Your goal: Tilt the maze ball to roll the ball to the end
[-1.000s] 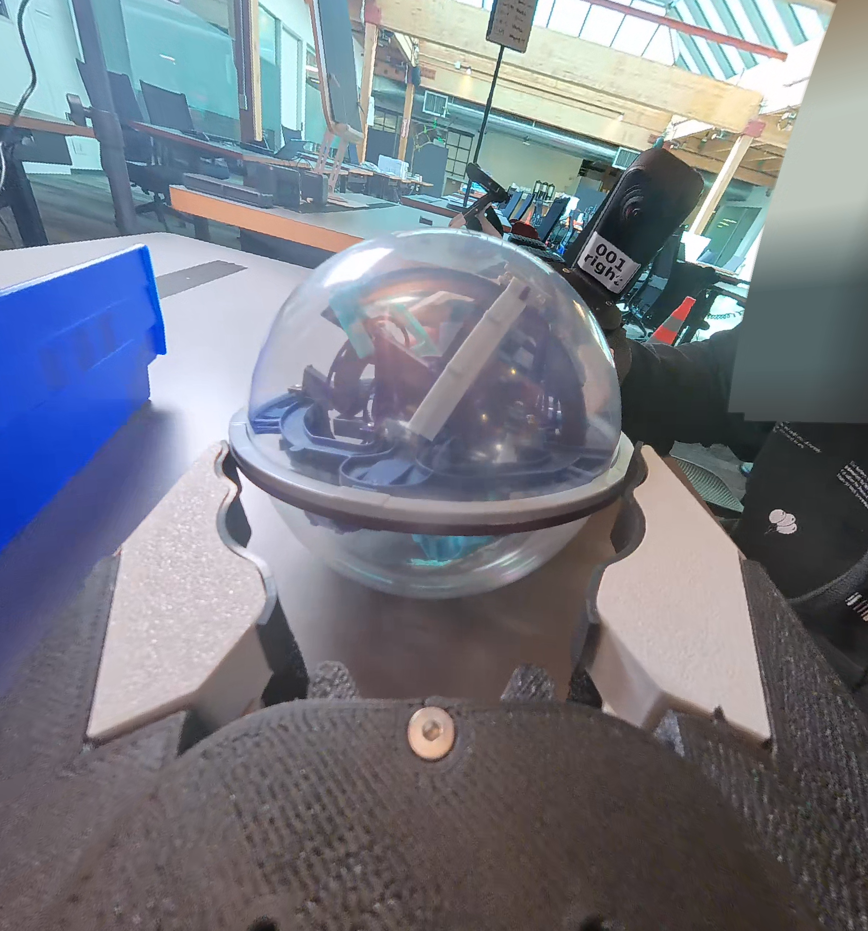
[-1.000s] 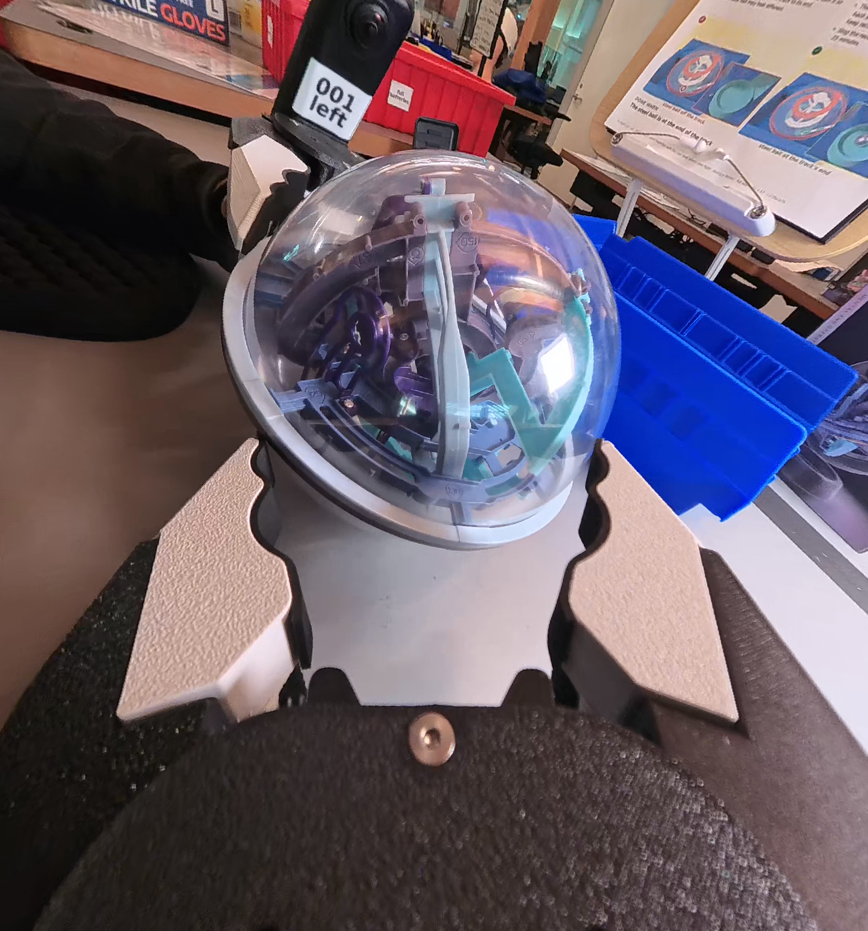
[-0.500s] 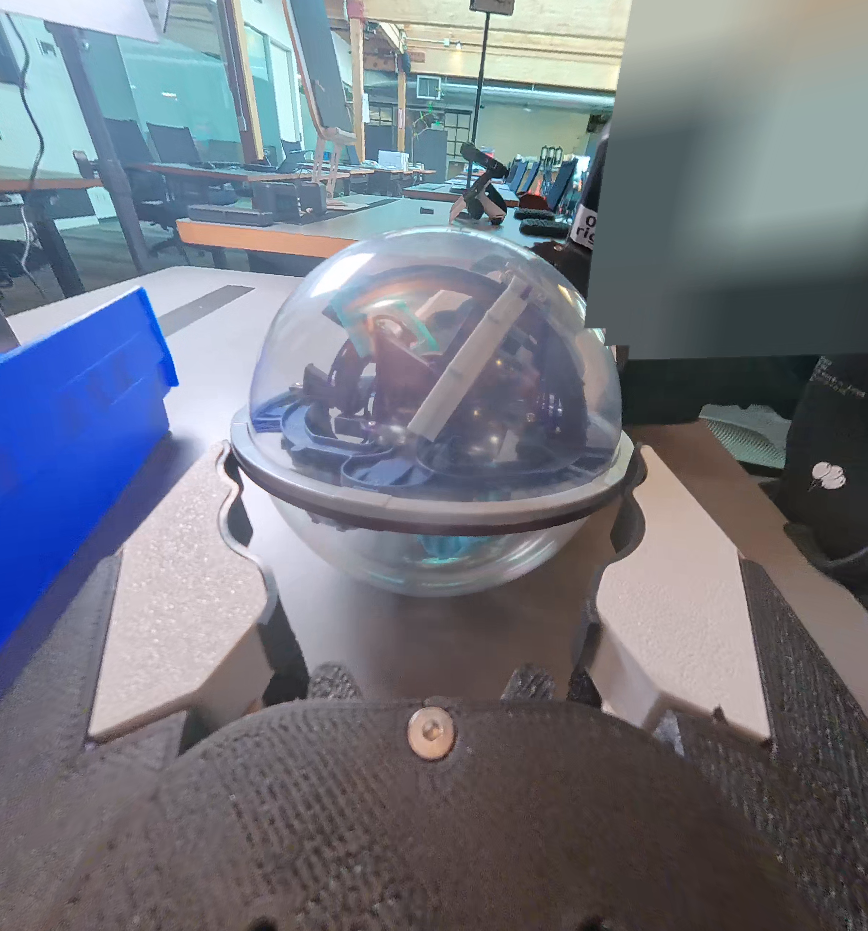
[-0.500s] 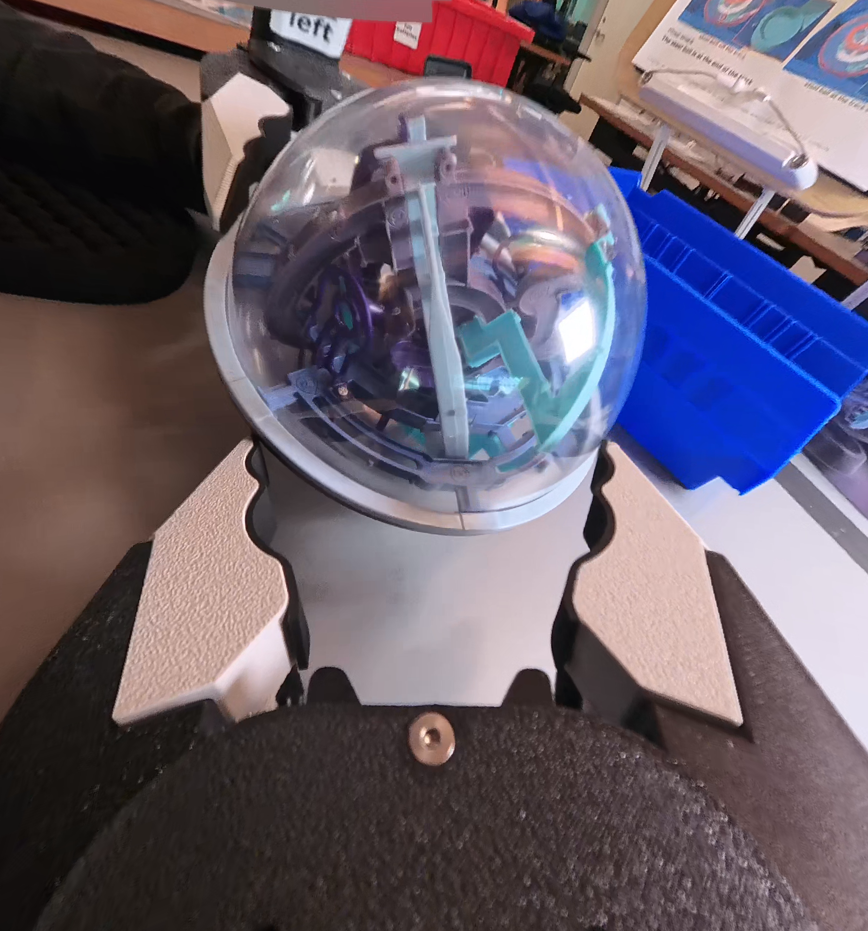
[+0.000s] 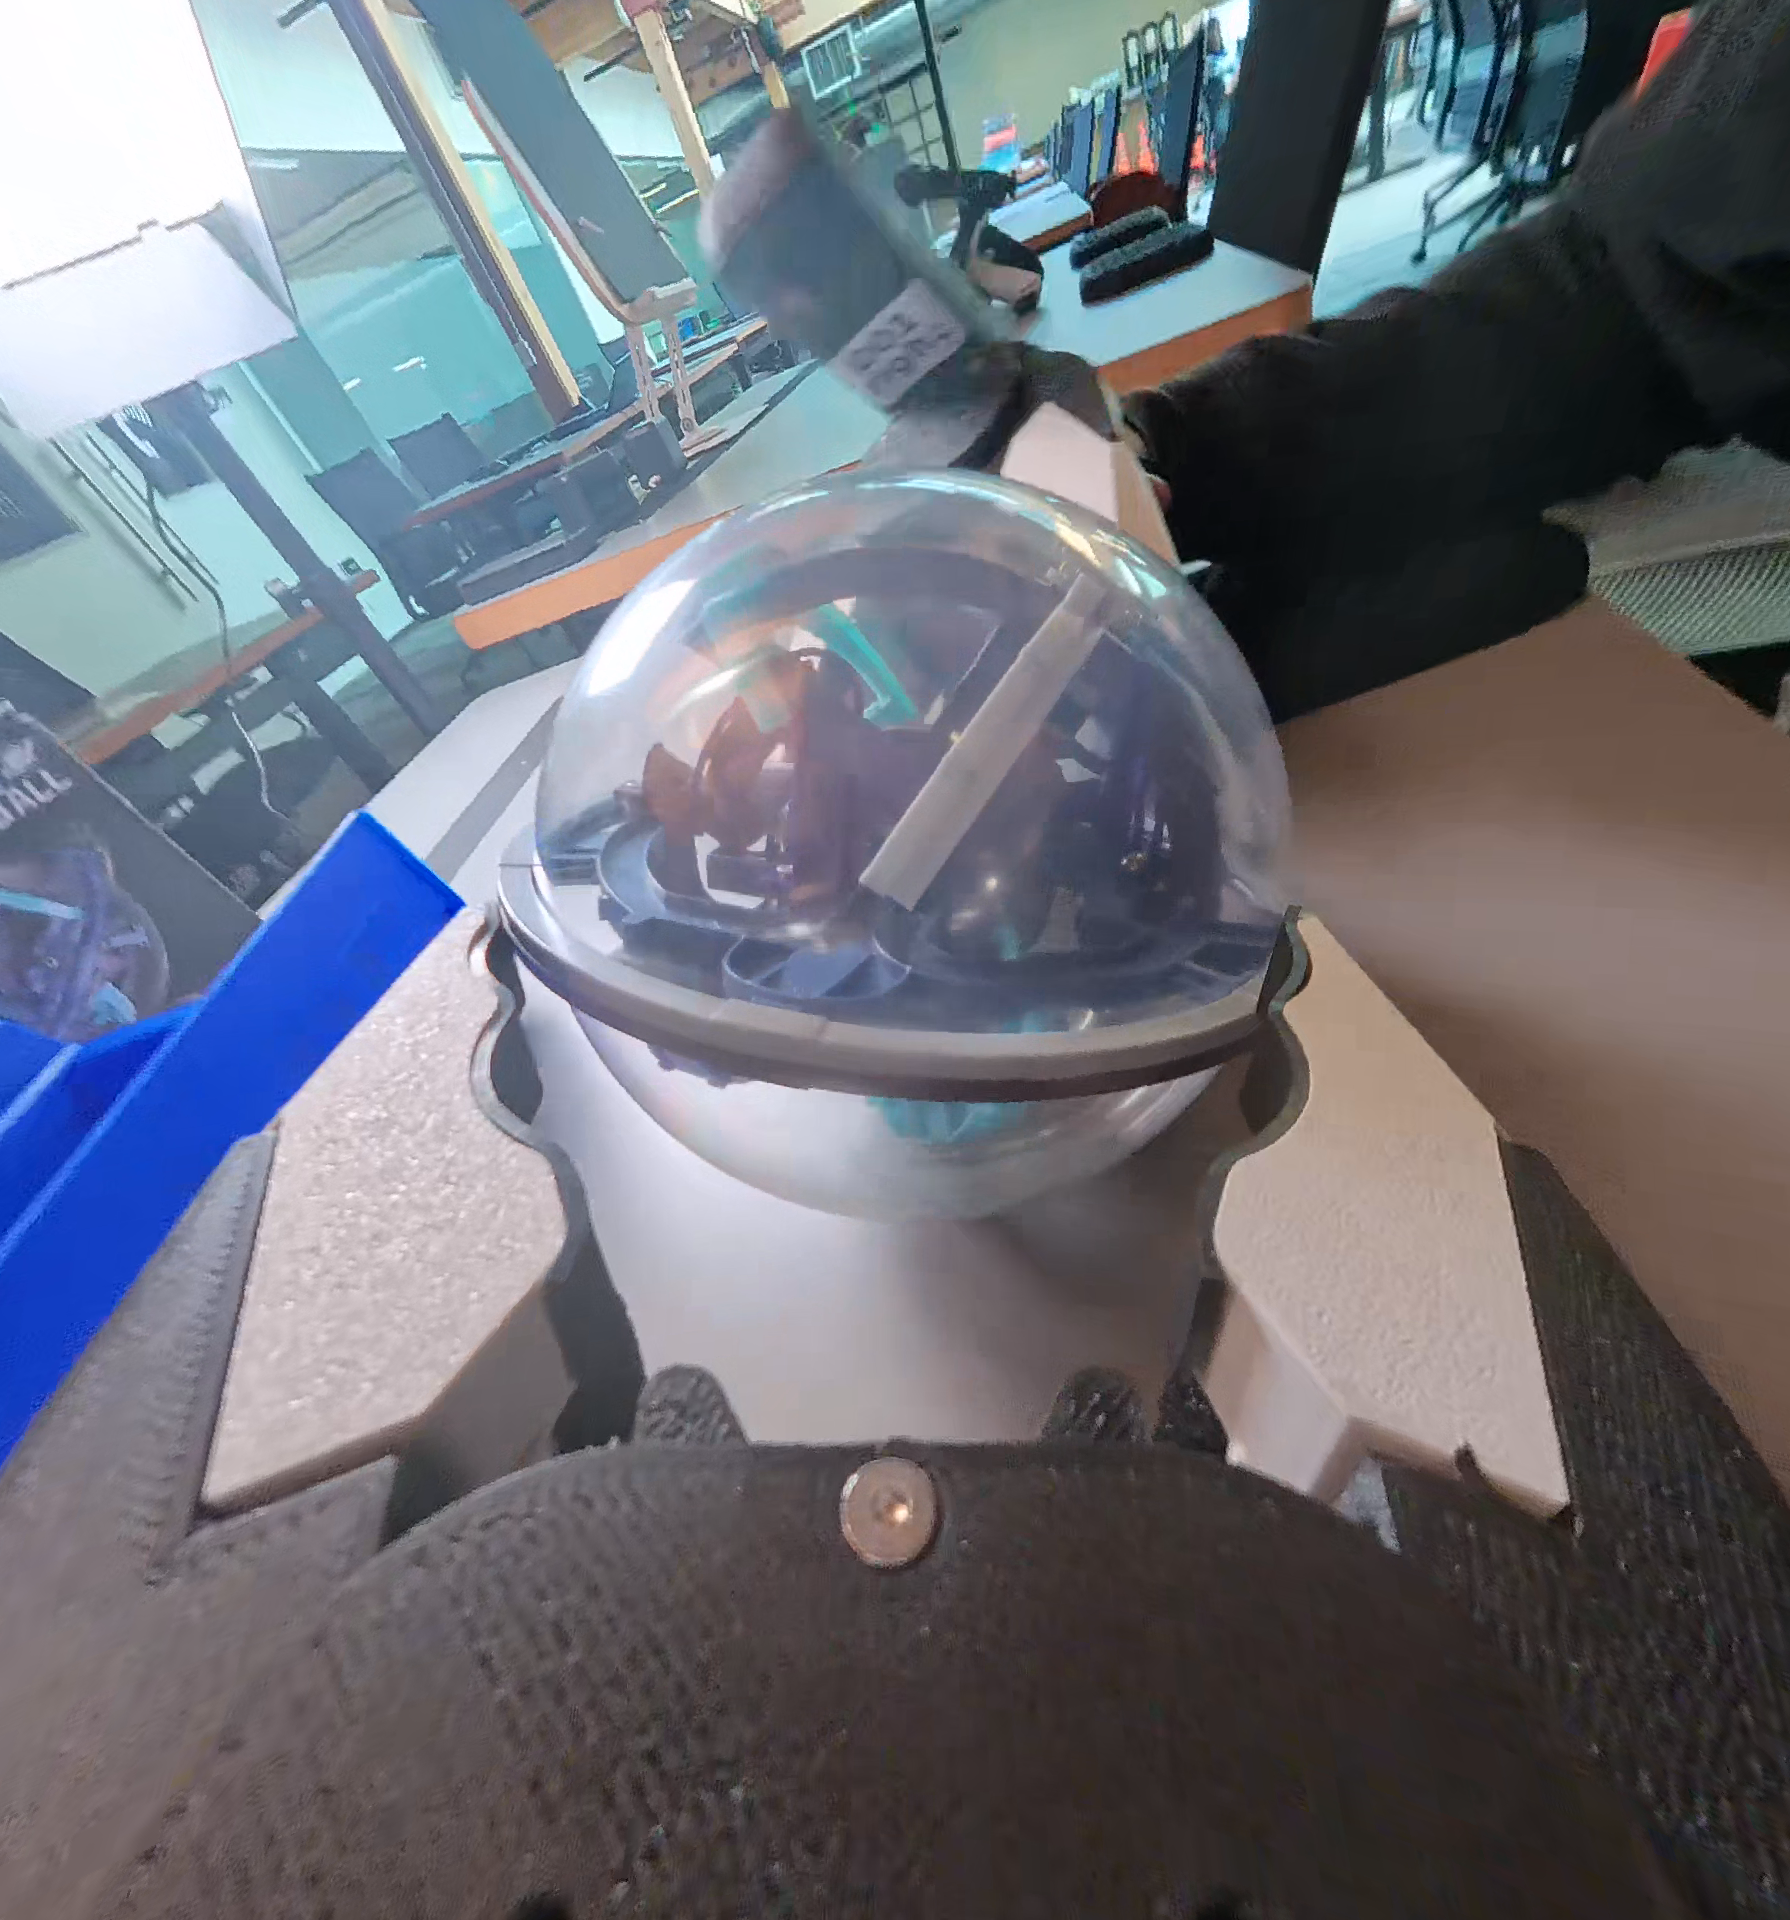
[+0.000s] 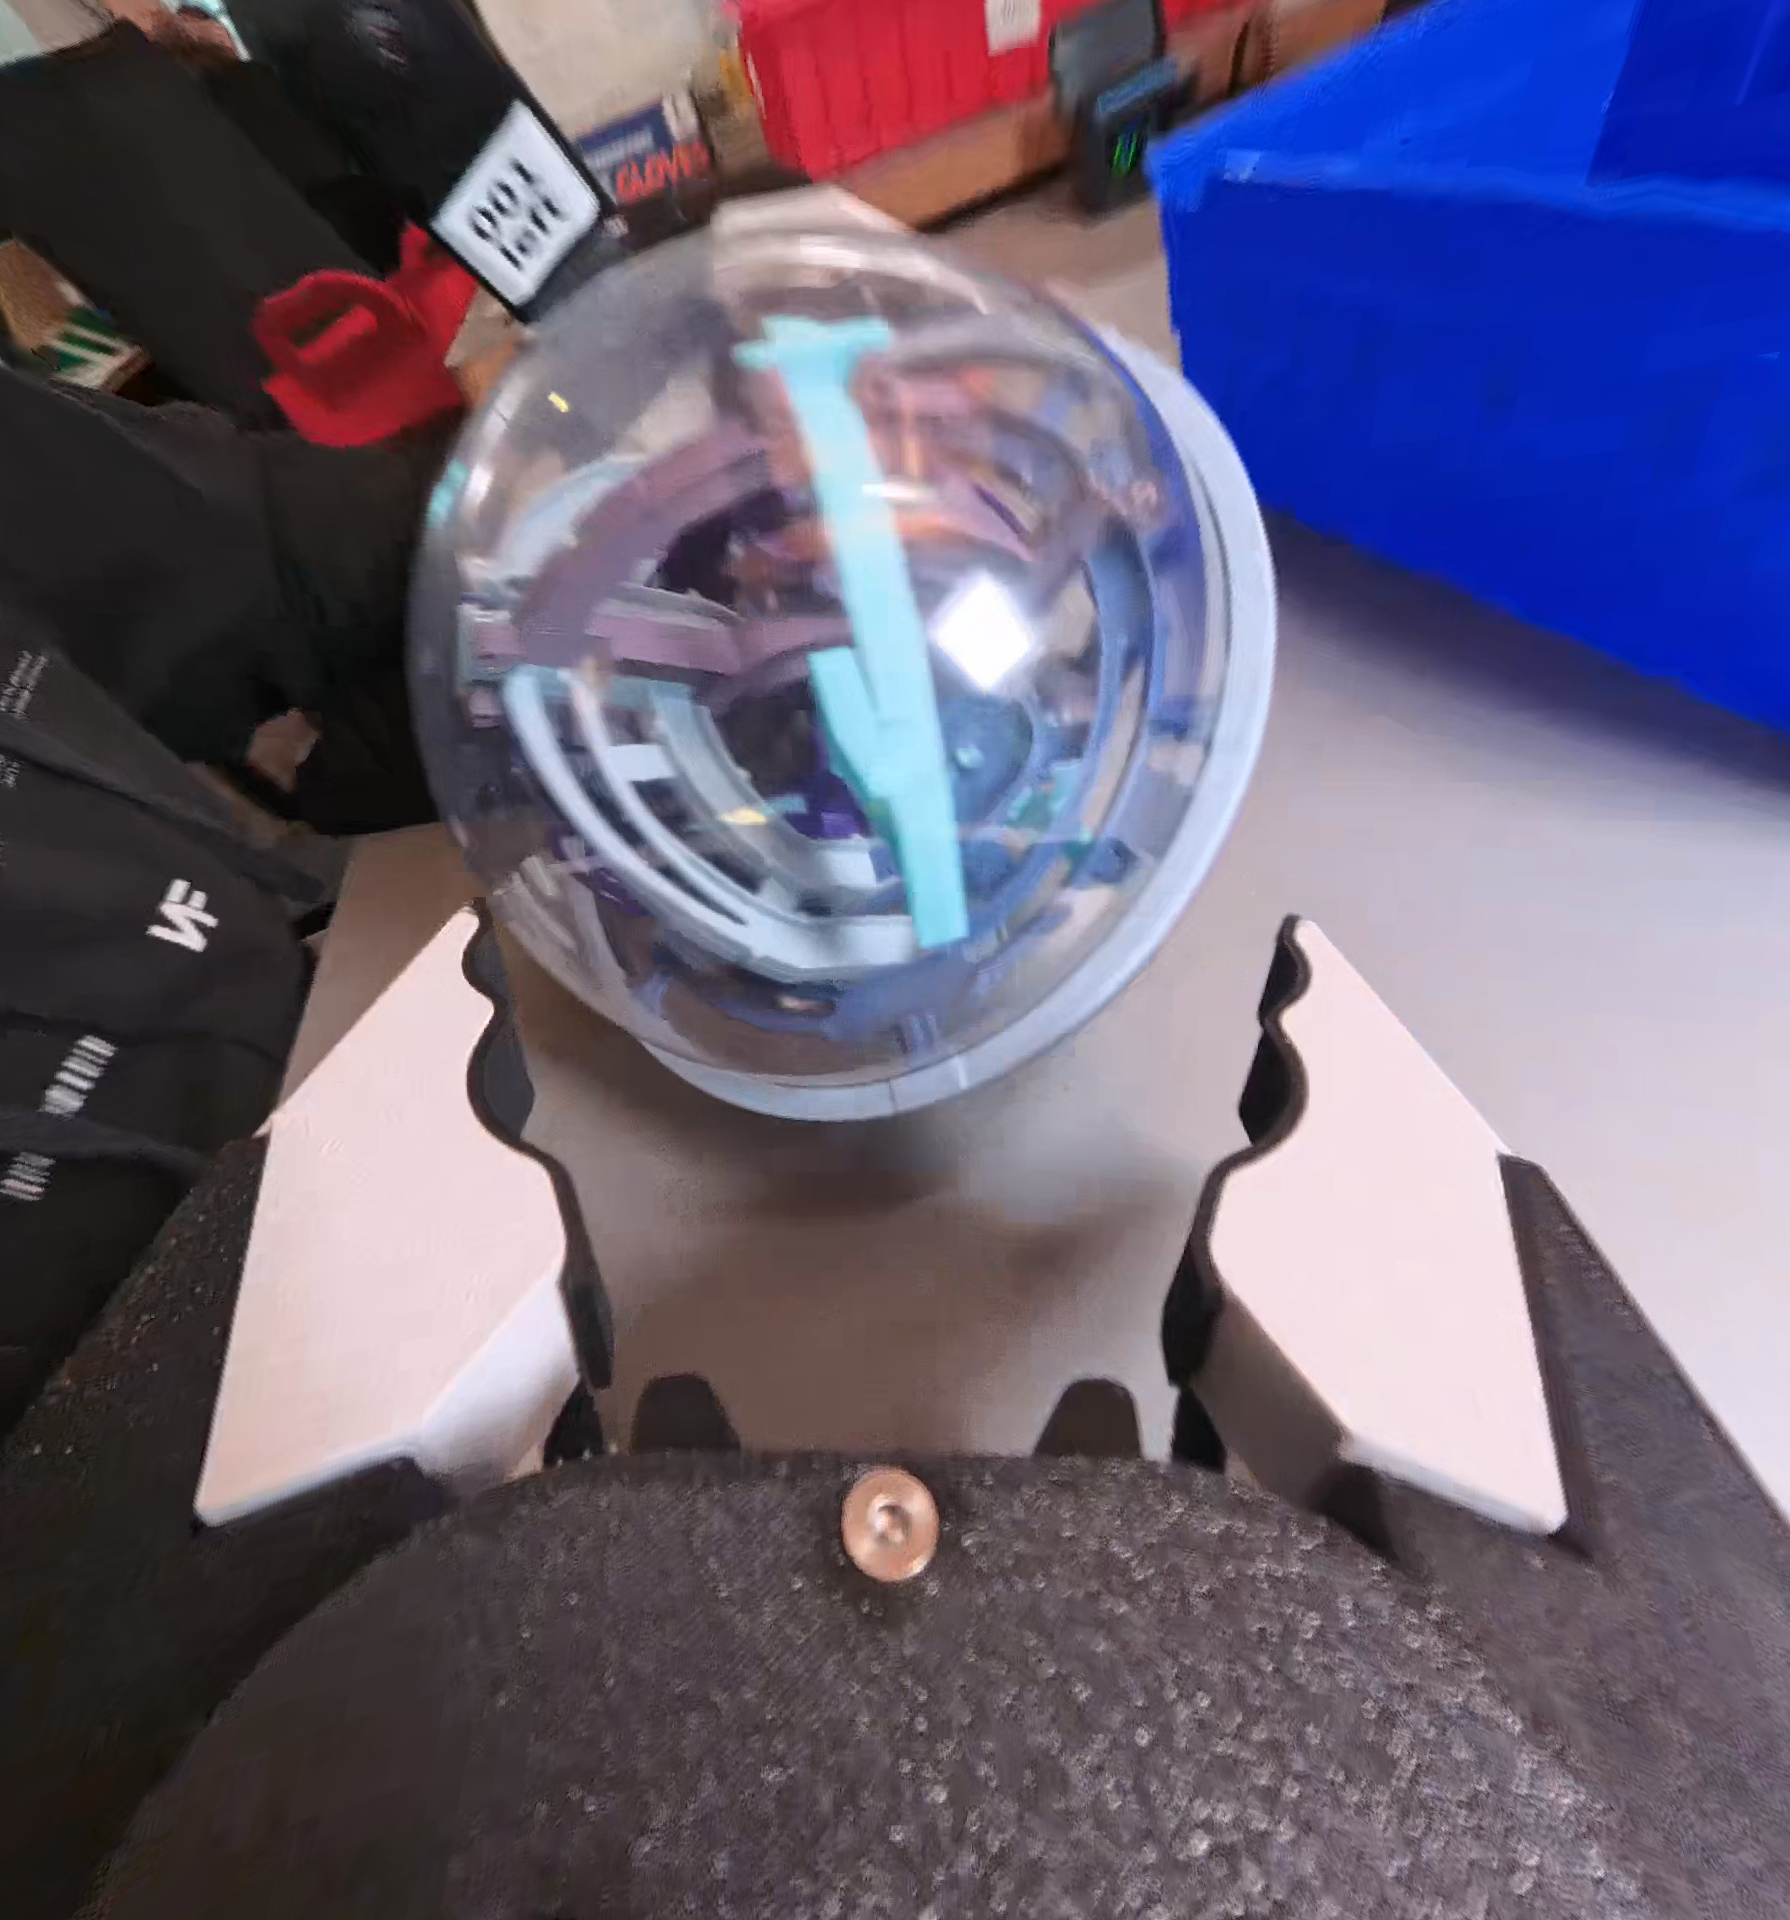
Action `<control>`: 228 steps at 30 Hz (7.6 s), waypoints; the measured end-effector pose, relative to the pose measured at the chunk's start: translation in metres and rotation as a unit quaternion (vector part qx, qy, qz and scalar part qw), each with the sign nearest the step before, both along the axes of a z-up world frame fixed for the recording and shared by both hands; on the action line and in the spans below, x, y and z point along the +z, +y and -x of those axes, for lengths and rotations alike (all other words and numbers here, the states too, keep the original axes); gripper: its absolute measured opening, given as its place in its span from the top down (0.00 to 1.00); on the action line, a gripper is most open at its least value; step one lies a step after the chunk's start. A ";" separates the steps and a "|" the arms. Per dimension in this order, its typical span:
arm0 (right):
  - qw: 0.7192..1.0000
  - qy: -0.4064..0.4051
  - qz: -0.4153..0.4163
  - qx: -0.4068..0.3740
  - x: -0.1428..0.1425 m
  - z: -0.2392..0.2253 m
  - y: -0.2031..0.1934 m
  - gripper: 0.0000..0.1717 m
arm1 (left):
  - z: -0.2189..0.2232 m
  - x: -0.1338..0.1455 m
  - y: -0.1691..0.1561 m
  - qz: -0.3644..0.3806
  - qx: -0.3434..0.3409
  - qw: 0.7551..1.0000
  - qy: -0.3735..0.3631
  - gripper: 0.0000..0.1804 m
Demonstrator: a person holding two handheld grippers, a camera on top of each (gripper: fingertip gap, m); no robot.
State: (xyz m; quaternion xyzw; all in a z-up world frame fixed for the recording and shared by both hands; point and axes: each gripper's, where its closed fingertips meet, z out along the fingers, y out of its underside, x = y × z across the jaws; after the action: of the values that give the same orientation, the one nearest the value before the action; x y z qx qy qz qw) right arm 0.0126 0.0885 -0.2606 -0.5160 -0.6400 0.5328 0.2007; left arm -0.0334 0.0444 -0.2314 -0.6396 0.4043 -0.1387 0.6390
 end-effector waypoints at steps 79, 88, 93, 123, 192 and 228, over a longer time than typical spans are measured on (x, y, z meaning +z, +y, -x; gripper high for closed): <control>0.873 0.377 -0.292 -0.106 0.214 -0.007 -0.058 0.18 | -0.045 0.206 -0.030 -0.014 -0.003 1.000 -0.014 0.15; 0.877 0.377 -0.280 -0.104 0.216 -0.008 -0.060 0.18 | -0.046 0.209 -0.032 -0.003 0.005 1.000 -0.014 0.15; 0.882 0.375 -0.266 -0.105 0.216 -0.007 -0.061 0.18 | -0.045 0.209 -0.033 0.013 0.009 1.000 -0.018 0.15; 0.902 0.369 -0.196 -0.112 0.215 -0.005 -0.057 0.18 | -0.047 0.215 -0.027 0.050 0.028 0.998 -0.028 0.15; 0.981 0.068 -0.144 -0.109 0.016 -0.042 -0.035 0.16 | -0.036 -0.008 0.011 0.405 0.087 0.792 -0.449 0.14; 0.981 0.079 -0.146 -0.095 0.029 0.007 -0.010 0.18 | -0.009 0.009 0.022 0.209 0.126 0.929 -0.278 0.24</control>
State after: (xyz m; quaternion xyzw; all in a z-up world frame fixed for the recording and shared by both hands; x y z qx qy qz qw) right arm 0.0054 0.0781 -0.2321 -0.4958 -0.6411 0.4510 0.3739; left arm -0.0247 0.0667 -0.2221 -0.7400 0.0881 -0.3107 0.5900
